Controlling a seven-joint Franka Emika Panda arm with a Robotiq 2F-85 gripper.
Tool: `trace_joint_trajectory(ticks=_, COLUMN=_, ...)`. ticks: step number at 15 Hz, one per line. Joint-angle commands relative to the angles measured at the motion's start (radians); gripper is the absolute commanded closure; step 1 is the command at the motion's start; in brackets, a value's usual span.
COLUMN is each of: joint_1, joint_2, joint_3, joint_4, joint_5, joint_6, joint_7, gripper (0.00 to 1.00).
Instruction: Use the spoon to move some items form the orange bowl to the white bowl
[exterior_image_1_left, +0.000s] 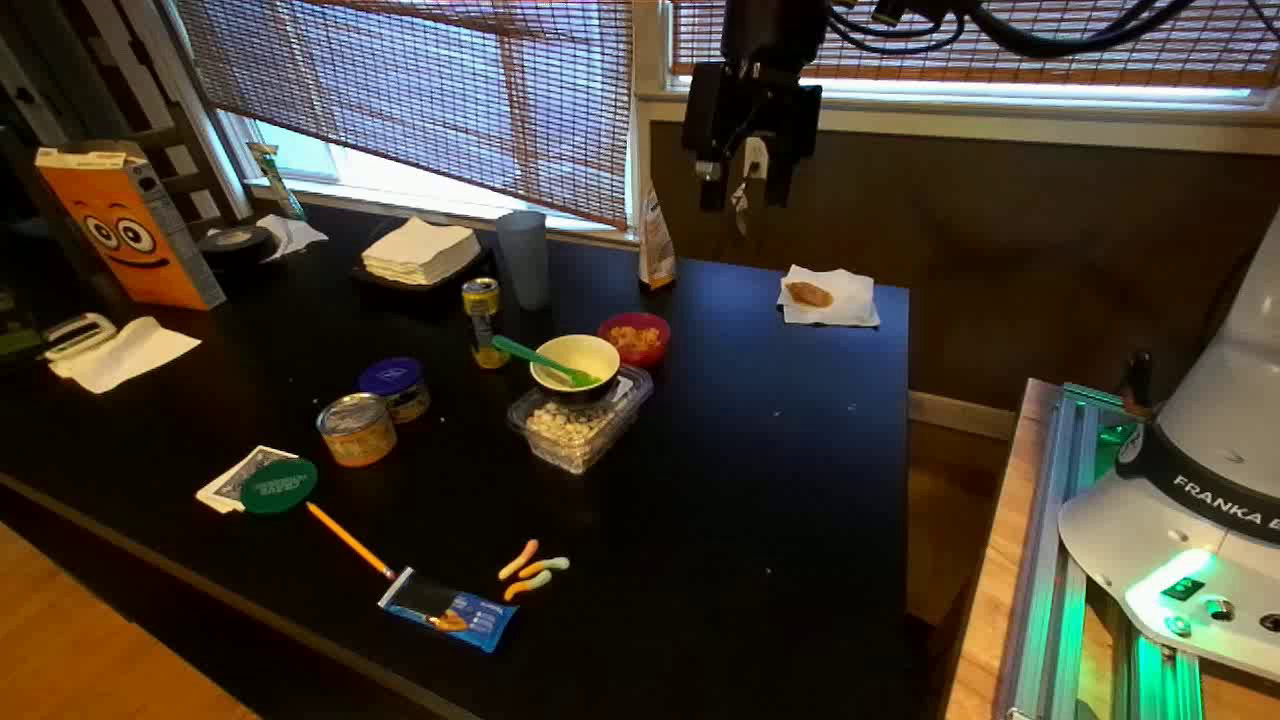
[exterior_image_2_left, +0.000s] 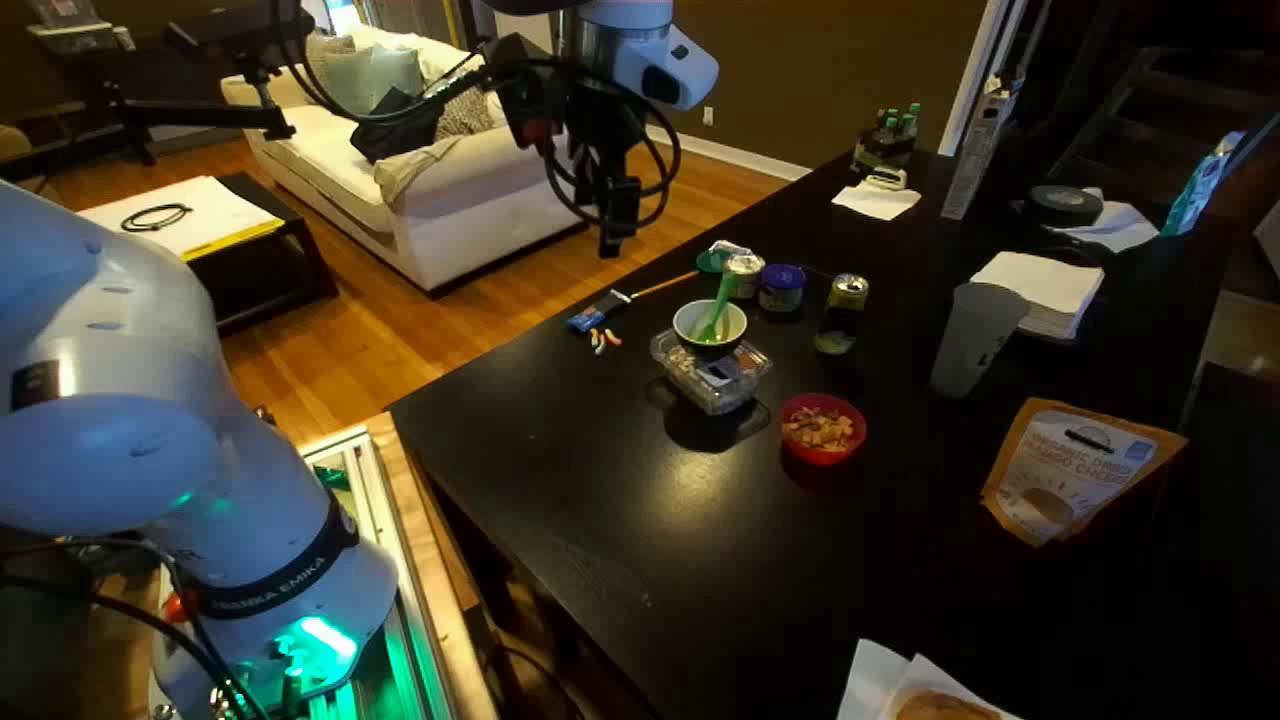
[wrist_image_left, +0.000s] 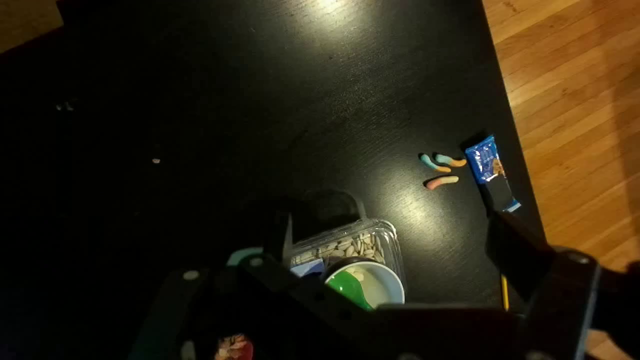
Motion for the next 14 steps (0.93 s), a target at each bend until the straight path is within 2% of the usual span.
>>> trace_joint_trajectory(ticks=1, joint_1=-0.013, joint_2=0.000, joint_3=0.011, joint_4=0.002, joint_5=0.005, joint_6=-0.003, joint_7=-0.004, gripper=0.00)
trace_joint_trajectory(ticks=7, joint_1=-0.013, joint_2=0.000, joint_3=0.011, joint_4=0.002, joint_5=0.005, joint_6=-0.003, joint_7=-0.004, gripper=0.00)
trace_joint_trajectory(ticks=14, joint_1=0.049, joint_2=0.242, joint_3=0.117, joint_4=0.215, joint_5=-0.099, joint_6=-0.010, joint_7=-0.081, gripper=0.00)
